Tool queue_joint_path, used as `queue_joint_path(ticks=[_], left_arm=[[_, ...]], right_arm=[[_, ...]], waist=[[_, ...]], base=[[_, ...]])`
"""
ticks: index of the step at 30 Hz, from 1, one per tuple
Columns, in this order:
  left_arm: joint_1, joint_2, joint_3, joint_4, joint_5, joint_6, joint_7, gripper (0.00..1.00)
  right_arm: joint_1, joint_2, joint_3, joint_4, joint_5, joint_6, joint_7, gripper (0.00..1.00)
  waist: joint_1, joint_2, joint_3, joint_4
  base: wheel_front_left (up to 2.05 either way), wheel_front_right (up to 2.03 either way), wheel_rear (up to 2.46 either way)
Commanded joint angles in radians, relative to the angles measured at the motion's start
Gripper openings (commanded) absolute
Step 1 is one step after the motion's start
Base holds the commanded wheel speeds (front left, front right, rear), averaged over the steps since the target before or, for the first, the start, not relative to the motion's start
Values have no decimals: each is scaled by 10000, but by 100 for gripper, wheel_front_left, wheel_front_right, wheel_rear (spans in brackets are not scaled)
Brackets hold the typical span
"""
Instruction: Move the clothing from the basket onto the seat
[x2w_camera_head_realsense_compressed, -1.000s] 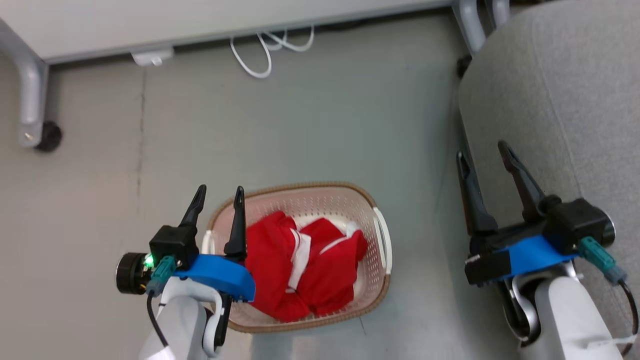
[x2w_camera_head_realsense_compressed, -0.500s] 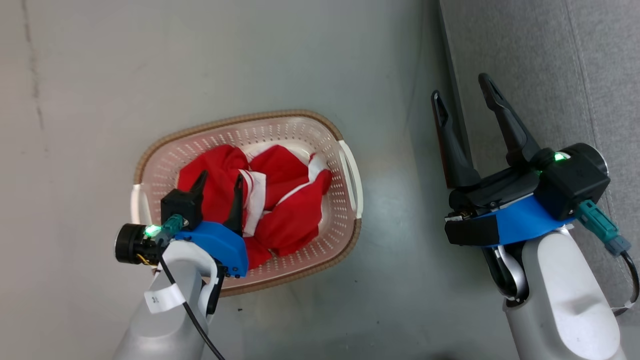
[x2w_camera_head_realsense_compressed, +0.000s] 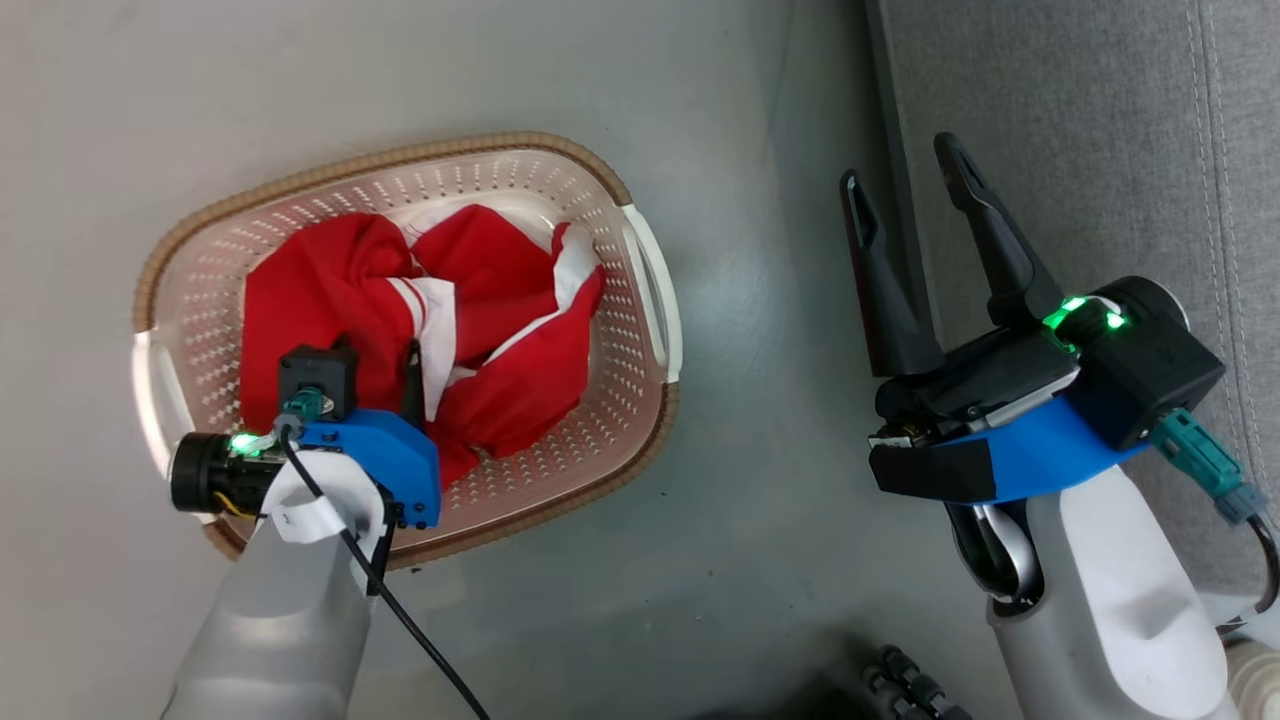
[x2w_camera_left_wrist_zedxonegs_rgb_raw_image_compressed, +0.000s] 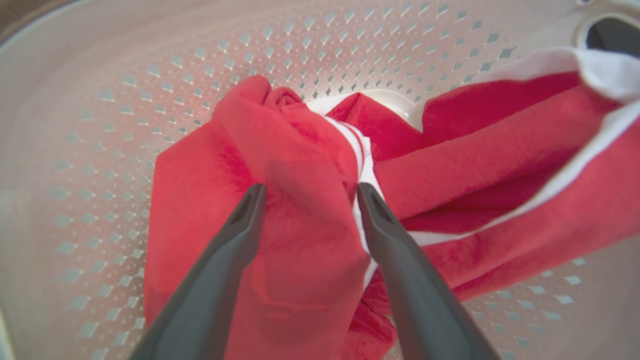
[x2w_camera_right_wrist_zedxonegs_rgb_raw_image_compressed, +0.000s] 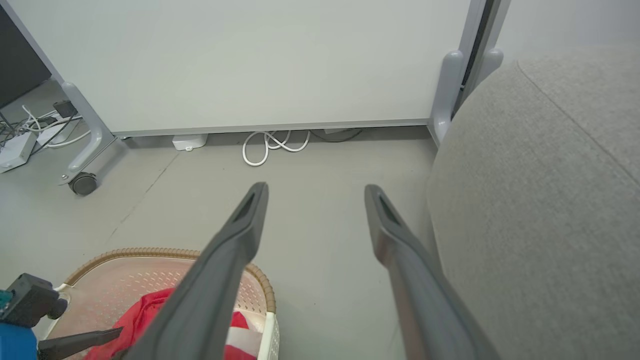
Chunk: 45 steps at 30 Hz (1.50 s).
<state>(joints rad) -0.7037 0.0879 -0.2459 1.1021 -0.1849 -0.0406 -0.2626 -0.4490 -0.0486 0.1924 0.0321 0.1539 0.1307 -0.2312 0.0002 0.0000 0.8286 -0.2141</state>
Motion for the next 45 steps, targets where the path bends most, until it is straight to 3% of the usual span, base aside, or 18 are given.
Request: queue_joint_path(ticks=[1,8,9,10,27,38,45], left_arm=[[-350,118,26,382,-51,198,95,100],[-697,236,154,1131,-234,362,311,100],[-724,261,156,1199,-254,377,307,42],[-751,278,157,1266,-255,386,305,0],[-594,129,-133,1683,-444,74,115,0],[-47,-129,-480,1558,-496,-345,-34,0],[434,-354,-779,712,-654,-521,-36,0]], right_arm=[[-238,-32,96,16,82,3,-101,100],[-331,-32,301,183,321,3,-233,100],[-342,-30,314,213,350,3,-257,100],[-350,-30,318,241,365,1,-279,100],[-278,-32,269,701,259,1,-350,100],[417,-33,62,1463,-63,1,-339,100],[1116,-35,-85,1878,-258,3,-144,100]], waist=[[-2,0,261,-227],[-2,0,400,-455],[-2,0,403,-480],[-2,0,401,-501],[-2,0,-277,-344],[-2,0,-2578,305],[-2,0,-4421,842]], base=[[0,0,0],[0,0,0],[0,0,0],[0,0,0],[0,0,0],[0,0,0],[0,0,0]])
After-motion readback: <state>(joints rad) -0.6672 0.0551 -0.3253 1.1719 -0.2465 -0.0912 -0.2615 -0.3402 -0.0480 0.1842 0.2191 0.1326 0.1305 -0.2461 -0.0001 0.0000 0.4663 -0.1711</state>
